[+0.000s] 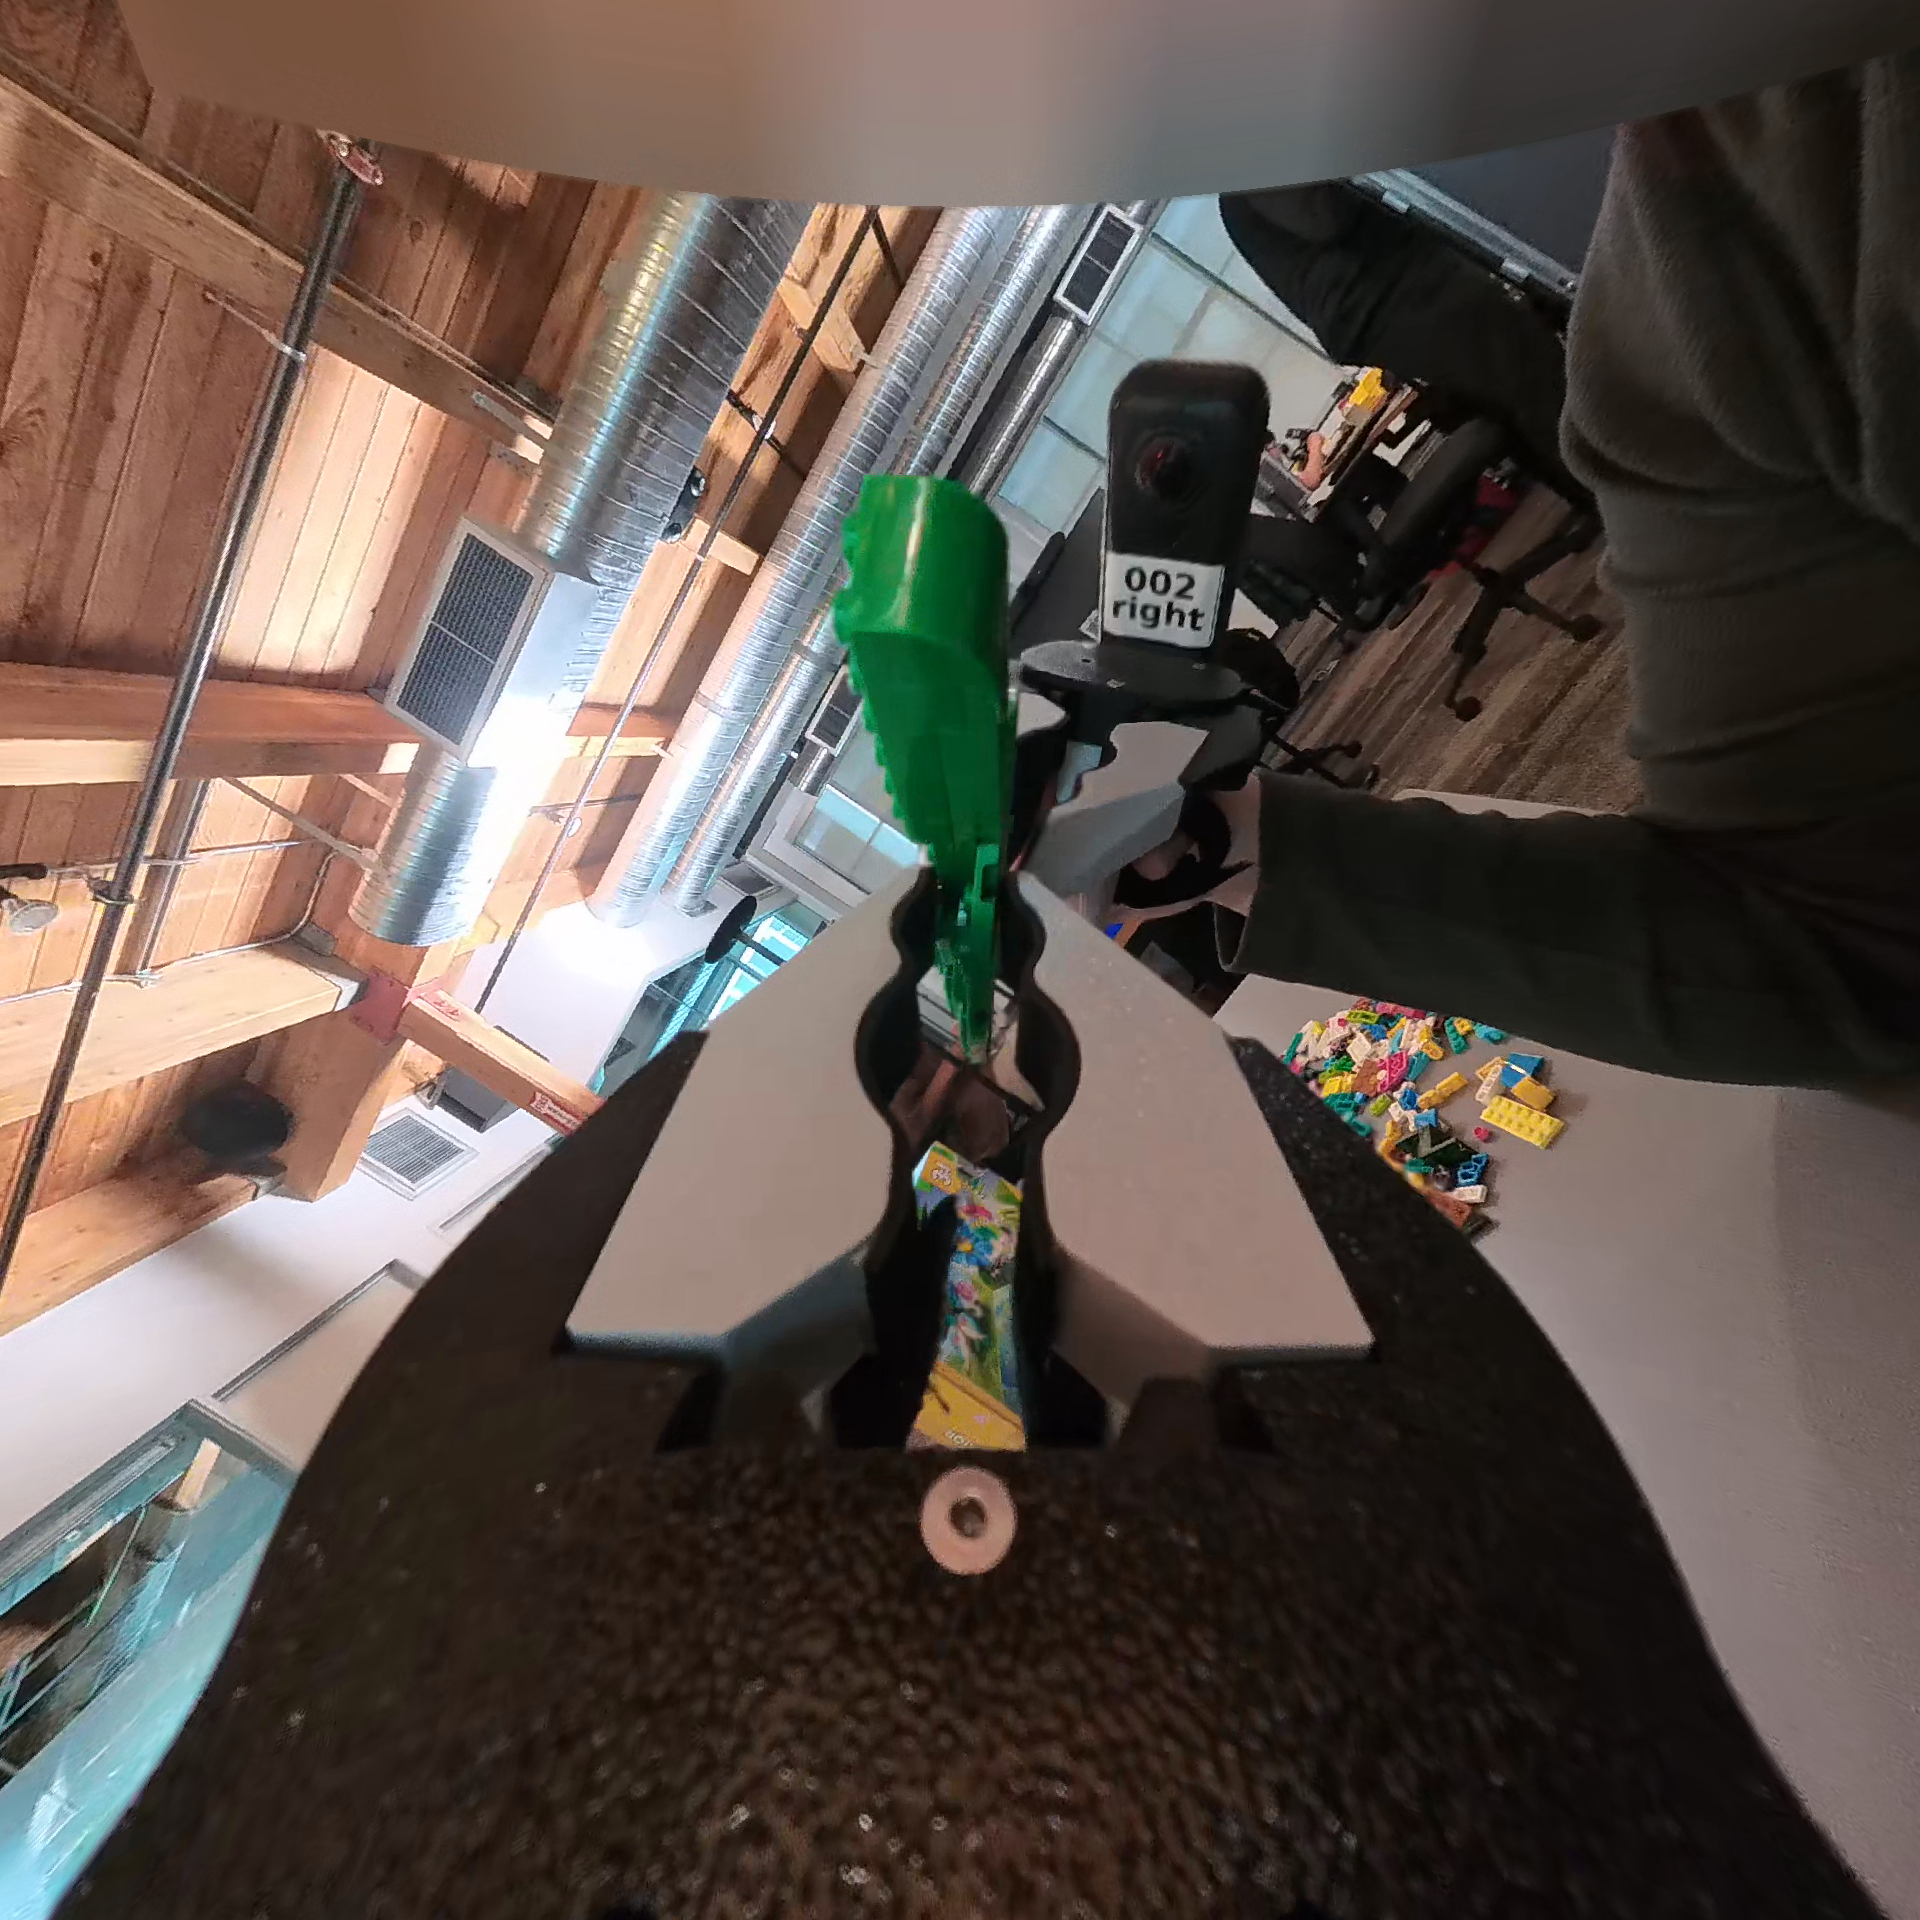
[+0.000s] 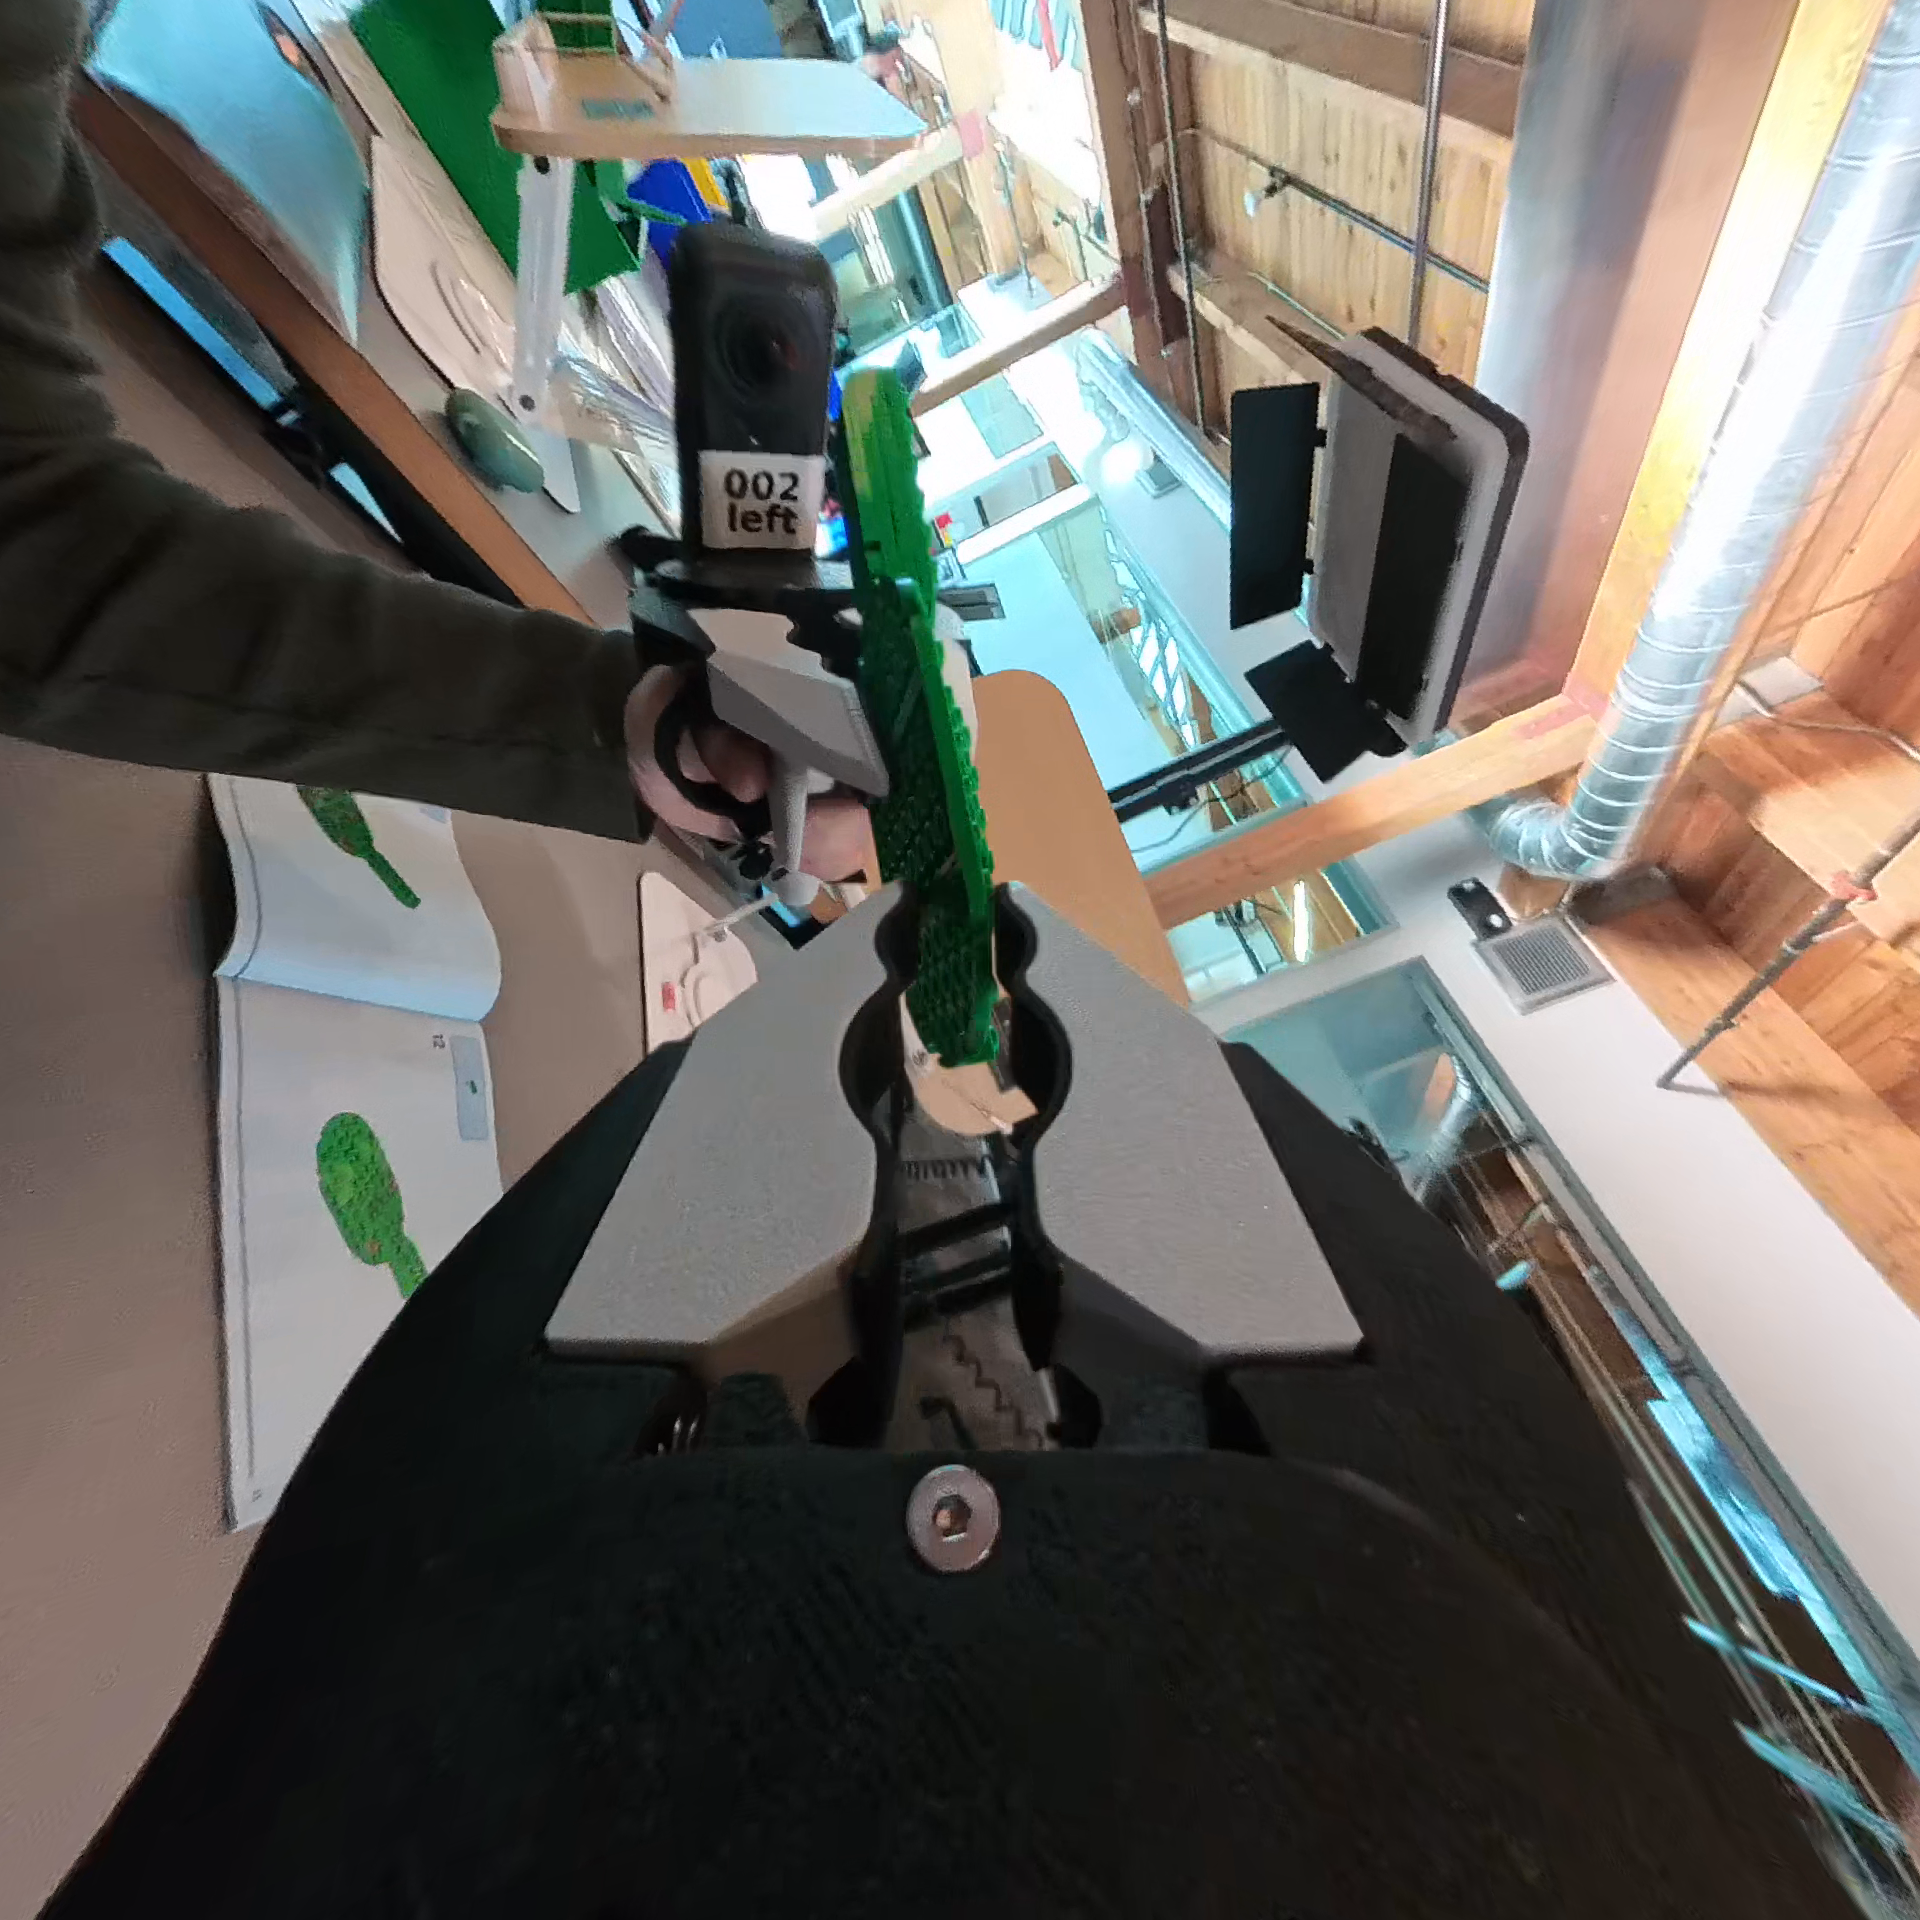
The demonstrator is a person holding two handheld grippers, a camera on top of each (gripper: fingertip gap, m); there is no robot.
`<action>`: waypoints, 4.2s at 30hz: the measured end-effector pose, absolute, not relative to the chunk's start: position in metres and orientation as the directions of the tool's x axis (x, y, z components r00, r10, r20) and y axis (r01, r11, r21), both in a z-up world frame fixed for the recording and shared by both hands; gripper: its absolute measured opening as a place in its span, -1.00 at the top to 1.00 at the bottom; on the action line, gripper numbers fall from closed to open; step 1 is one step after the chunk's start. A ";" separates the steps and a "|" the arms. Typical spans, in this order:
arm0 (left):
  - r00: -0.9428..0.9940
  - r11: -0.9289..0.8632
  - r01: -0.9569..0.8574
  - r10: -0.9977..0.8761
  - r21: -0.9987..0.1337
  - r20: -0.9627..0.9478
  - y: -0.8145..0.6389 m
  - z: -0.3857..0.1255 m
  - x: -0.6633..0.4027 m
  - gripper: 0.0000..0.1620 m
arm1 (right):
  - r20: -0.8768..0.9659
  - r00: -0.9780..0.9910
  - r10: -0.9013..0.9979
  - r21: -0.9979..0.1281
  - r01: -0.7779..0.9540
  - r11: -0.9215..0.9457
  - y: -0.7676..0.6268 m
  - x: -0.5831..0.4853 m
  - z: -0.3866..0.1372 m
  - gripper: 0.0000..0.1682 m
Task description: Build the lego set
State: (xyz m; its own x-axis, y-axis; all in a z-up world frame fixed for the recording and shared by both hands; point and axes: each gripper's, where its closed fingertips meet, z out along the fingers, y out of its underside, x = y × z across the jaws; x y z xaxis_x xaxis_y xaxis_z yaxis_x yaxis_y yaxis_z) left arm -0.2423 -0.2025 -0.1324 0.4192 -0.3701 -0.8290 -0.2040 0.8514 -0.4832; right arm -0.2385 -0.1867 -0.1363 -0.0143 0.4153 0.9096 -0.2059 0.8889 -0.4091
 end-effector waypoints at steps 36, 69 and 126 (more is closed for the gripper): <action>0.084 0.249 -0.968 0.441 0.032 -0.894 -0.094 -0.144 -0.303 0.23 | 0.985 0.167 -0.043 -0.032 0.423 0.906 -0.100 -0.285 -0.142 0.89; 0.128 0.302 -0.948 0.088 -0.096 -0.988 -0.129 -0.357 -0.221 0.89 | 0.559 0.545 0.625 -0.816 0.226 0.533 0.024 -0.250 -0.305 0.92; 0.225 0.373 -0.896 -0.088 -0.241 -0.970 -0.128 -0.384 -0.228 0.88 | 0.003 0.099 0.995 -0.775 0.629 -0.060 0.004 -0.264 -0.438 0.52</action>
